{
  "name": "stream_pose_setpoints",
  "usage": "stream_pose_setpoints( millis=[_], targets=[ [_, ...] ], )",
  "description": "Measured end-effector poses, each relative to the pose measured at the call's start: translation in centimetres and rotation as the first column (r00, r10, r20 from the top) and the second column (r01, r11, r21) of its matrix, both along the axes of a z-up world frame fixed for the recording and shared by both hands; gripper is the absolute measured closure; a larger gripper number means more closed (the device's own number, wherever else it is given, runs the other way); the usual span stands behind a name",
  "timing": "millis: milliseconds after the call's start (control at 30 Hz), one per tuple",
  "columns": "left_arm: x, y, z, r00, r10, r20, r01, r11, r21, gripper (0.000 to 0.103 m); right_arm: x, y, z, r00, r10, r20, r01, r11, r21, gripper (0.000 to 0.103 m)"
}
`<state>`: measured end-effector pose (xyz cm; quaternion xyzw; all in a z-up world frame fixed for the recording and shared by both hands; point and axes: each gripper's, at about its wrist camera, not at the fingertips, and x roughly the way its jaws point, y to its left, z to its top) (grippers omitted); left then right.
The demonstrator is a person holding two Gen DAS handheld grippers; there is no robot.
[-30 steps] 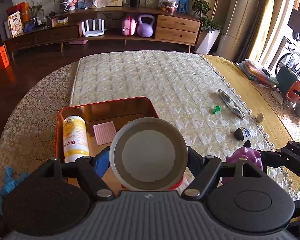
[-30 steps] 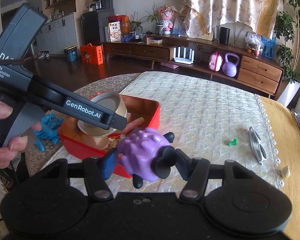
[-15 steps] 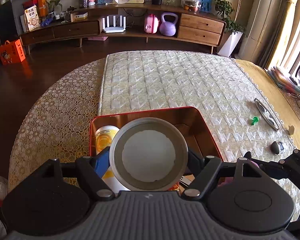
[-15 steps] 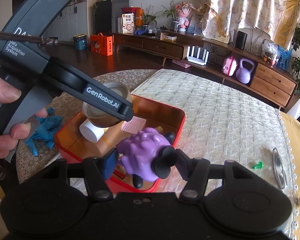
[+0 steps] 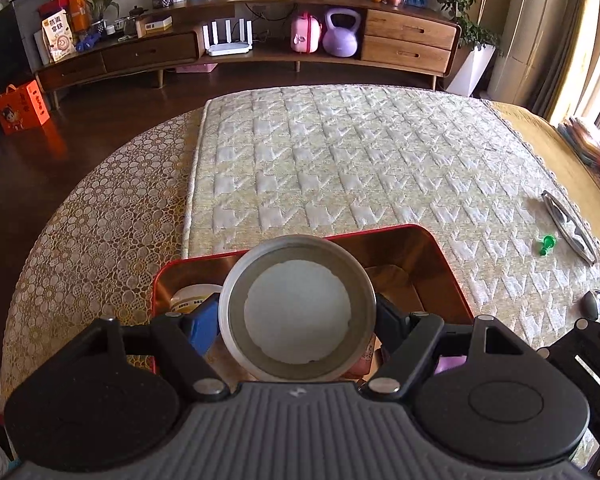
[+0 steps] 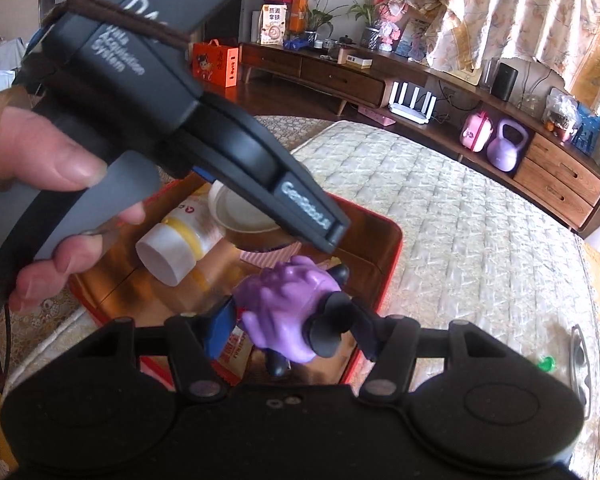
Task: Organize rigid objects
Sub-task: 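Carry the lid with the left tool while the right tool carries the hedgehog toy into the box, then open the left tool releasing the lid while the right tool releases the hedgehog toy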
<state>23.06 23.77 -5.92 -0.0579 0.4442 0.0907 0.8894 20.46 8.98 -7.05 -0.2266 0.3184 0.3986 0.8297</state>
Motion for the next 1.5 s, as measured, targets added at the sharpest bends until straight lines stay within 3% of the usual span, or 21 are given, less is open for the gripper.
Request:
stream_pose_setpoints(
  millis=[300,833,1500],
  targets=[
    [1.3,-0.7,-1.4,0.999,-0.039,-0.032,0.039,0.999,0.028,0.025,-0.4,0.9,-1.3,1.0,0.005,0.0,-0.005,0.999,-0.031,0.042],
    [1.2,-1.1,-2.5,0.997,-0.047,-0.068,0.049,0.999,0.019,0.025,-1.9,-0.7,0.2,1.0,0.009,0.024,-0.009,1.0,0.015,0.036],
    [-3.6,-1.6,1.6,0.999,-0.025,0.023,0.025,1.0,-0.011,0.022,-3.0,-5.9,4.2,0.999,-0.036,-0.04,0.041,0.988,0.152,0.028]
  ],
)
